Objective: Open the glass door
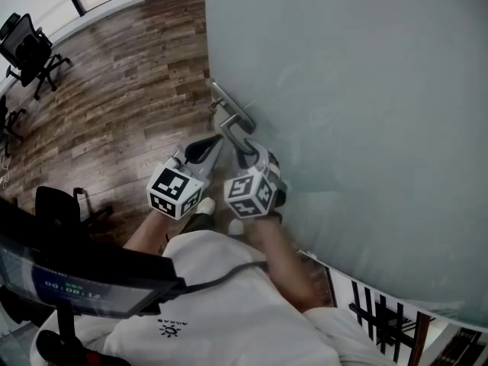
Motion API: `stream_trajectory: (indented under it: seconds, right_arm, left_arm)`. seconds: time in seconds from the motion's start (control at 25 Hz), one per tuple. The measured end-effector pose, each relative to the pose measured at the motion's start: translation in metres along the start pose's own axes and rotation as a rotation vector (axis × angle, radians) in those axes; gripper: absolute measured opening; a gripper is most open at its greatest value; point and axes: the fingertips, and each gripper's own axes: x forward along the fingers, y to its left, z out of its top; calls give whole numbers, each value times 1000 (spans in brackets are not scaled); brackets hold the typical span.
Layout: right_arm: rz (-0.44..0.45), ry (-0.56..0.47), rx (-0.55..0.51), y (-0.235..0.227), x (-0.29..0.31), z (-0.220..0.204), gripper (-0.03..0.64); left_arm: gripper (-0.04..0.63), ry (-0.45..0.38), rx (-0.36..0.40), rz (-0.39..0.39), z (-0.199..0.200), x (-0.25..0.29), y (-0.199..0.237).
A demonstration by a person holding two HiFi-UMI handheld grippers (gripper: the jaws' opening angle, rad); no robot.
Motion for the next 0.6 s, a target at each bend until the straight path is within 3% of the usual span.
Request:
stream_trajectory:
  seconds: [0.6]
  right_arm:
    - [-173, 64, 42, -6, 9, -20, 117]
  left_arm:
    - [6, -52, 64, -271, -4, 16, 14]
